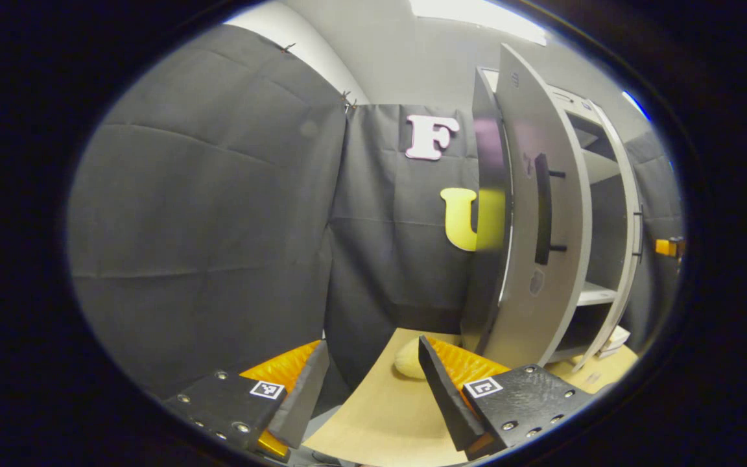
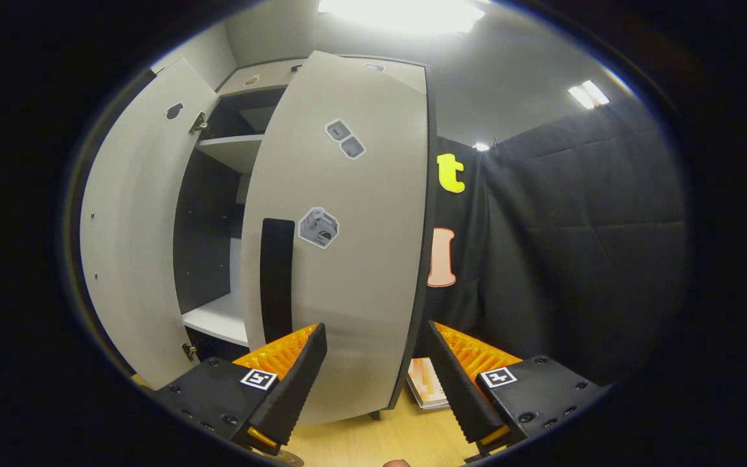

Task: Grasp the bottle in the cabinet with the left hand and place it on the coaster, then close the right door with the right hand and the left door with the left hand.

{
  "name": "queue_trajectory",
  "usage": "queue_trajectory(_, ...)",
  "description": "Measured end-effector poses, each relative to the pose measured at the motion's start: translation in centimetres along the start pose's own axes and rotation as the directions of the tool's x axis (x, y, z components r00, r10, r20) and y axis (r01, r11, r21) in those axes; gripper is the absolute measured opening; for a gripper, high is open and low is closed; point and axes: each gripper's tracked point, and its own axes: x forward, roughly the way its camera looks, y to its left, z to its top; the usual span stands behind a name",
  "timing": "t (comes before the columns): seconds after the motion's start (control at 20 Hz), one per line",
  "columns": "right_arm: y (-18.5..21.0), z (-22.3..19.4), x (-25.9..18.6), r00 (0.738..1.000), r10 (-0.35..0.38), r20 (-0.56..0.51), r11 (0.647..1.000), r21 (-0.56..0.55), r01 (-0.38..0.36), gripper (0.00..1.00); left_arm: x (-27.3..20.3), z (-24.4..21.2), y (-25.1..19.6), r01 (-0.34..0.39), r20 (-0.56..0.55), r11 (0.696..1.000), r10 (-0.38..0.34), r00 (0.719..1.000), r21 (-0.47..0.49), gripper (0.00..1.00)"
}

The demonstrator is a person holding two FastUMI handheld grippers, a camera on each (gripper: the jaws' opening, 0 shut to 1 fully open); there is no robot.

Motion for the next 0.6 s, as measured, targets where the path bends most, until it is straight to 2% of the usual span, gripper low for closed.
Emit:
queue_trajectory(0.1,-0.8,-0.9,-0.8,1.000,-0.003,-0.009,1.000,0.006,0.003,0.98,1.0,1.2,-0.8,0.026,0.011,1.000,-0.026,1.000,-0.014,0.84)
queue_trajectory(0.6,-4.8,-6.6,-5.0,0.995,-0.035,-0.088,0.999,0.004,0.036,0.98,5.2,7.6,-4.0,0.095,0.056,0.995,-0.097,0.994,0.034,0.86)
